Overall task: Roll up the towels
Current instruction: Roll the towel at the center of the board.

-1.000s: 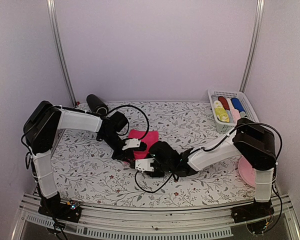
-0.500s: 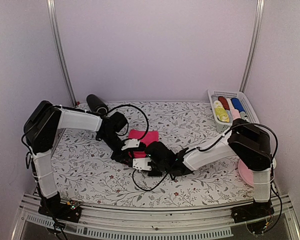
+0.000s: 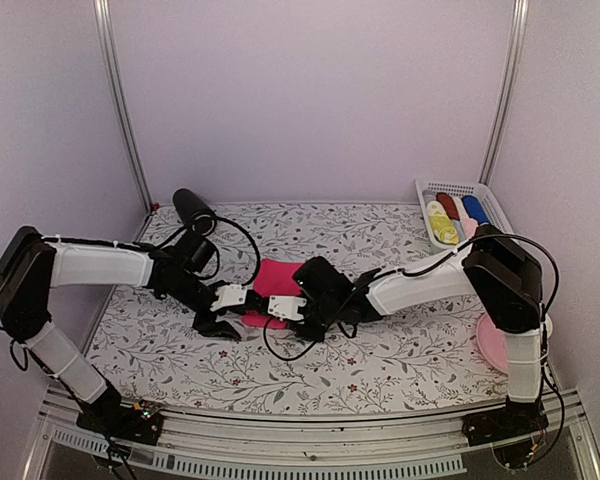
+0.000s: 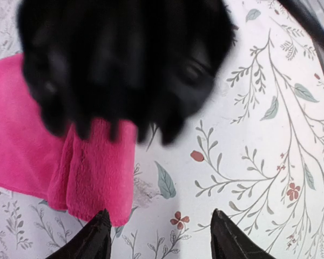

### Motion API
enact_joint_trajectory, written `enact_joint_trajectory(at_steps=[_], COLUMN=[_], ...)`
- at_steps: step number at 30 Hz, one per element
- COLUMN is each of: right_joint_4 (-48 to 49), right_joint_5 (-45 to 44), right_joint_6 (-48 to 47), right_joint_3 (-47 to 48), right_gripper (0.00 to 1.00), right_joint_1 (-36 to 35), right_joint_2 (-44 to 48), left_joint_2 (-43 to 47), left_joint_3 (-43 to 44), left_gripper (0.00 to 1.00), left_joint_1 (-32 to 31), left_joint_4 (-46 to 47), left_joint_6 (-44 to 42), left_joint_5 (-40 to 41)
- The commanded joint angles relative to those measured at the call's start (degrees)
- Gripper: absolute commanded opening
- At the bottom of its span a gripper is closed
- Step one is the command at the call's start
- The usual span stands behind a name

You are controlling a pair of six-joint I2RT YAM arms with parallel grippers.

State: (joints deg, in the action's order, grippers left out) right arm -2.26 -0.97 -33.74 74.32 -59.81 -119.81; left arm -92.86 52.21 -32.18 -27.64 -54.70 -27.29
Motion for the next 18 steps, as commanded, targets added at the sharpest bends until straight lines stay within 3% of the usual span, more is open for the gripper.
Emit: enact_joint_trajectory(at_steps=[1, 8, 12, 18], right_joint_4=[-11.27, -20.28, -24.97, -29.03], right_joint_5=[11.99, 21.16, 27.04, 33.62], right_joint_6=[5.72, 9.49, 12.05, 15.66], right_joint_3=[3.51, 10.92, 16.01, 19.54], right_gripper=[0.13, 0.13, 0.12, 0.12], right_joint_1=[1.65, 3.70, 5.78, 7.80], right_joint_2=[-0.67, -3.97, -6.47, -9.96], left_joint_2=[6.41, 16.51, 19.19, 20.19], left_joint_3=[-8.77, -20.34, -25.38, -30.13], left_gripper=[0.62, 0.55, 0.50, 0.45], left_joint_1=[1.60, 1.65, -1.53, -5.58], left_joint_4=[12.50, 29.39, 36.80, 41.68], left_joint_6=[-1.04, -2.67, -4.92, -6.35], left_joint_5=[1.80, 1.72, 4.97, 7.65])
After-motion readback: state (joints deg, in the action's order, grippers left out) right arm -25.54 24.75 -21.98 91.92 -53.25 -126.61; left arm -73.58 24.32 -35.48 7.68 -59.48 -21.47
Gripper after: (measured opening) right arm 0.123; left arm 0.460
